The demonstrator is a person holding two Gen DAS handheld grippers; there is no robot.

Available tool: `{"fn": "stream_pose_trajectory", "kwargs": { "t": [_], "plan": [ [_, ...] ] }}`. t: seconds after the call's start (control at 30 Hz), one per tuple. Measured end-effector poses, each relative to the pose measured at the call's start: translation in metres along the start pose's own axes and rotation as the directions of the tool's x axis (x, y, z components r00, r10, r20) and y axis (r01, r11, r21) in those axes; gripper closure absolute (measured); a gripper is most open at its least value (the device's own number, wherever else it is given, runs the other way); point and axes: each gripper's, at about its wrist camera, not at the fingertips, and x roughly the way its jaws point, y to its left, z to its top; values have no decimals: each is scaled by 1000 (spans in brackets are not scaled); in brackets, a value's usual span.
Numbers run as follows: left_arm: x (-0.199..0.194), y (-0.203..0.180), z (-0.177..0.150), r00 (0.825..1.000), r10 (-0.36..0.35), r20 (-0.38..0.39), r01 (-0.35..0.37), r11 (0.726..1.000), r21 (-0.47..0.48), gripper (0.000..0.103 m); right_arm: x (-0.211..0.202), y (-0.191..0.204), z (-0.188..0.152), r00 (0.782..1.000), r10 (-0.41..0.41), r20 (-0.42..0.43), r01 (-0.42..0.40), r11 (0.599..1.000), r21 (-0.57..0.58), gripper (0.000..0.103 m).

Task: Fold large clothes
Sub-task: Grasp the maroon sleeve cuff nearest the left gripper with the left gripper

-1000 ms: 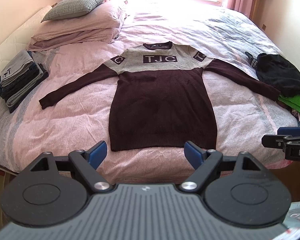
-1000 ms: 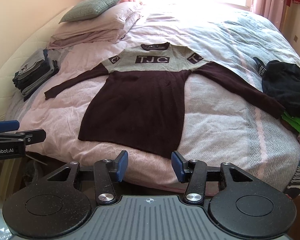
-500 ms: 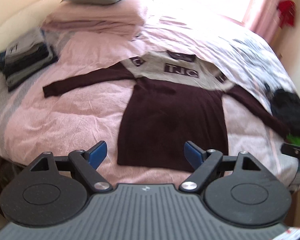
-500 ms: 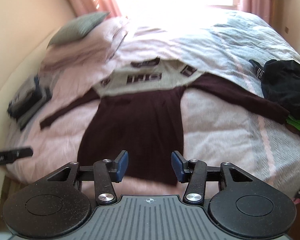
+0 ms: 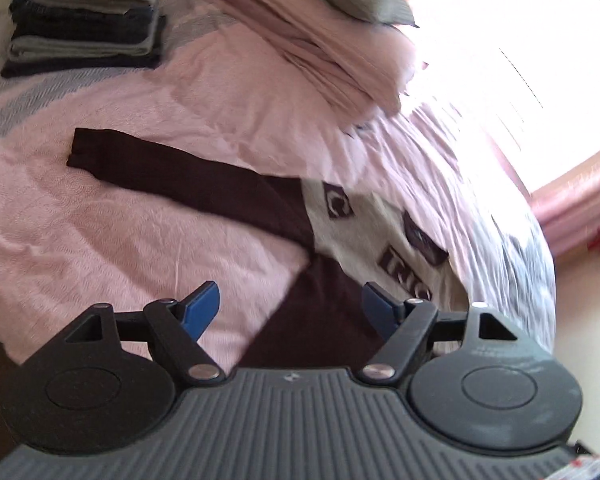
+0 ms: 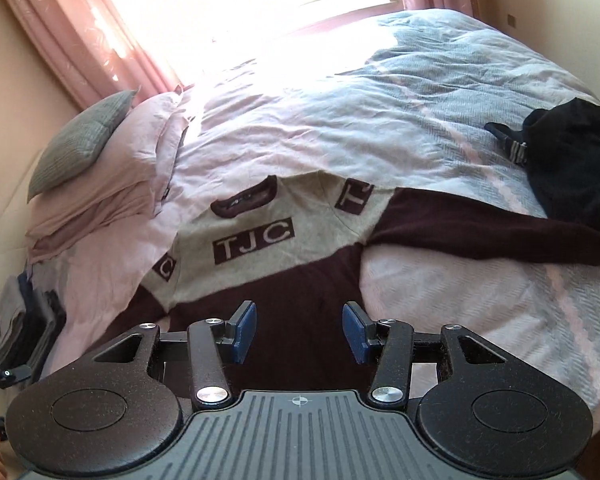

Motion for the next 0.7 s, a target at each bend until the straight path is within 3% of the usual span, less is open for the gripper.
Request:
{"fn": "stream_pose_trajectory", "kwargs": {
  "t": [0.23, 0.4, 0.5, 0.57, 0.7],
  "plan": [
    [92, 74, 47, 997, 78, 8, -74, 968, -240, 42, 84, 31, 10, 993, -87, -84, 86, 996, -16, 58],
    [145, 126, 59, 993, 121, 9, -106, 902, -418, 46, 122, 39, 2, 981, -131, -143, 127, 991, -31, 58],
    [168, 154, 61, 989, 149, 18, -117, 843, -524, 46, 137, 41, -4, 971, -163, -172, 152, 985, -76, 58],
    [179, 169, 59, 987, 161, 17, -122, 807, -577, 54, 144, 40, -8, 965, -189, -182, 172, 980, -103, 58],
    [189, 187, 55, 984, 167, 59, -96, 783, -615, 62, 150, 31, -11, 962, -198, -189, 182, 978, -101, 58]
  ]
}}
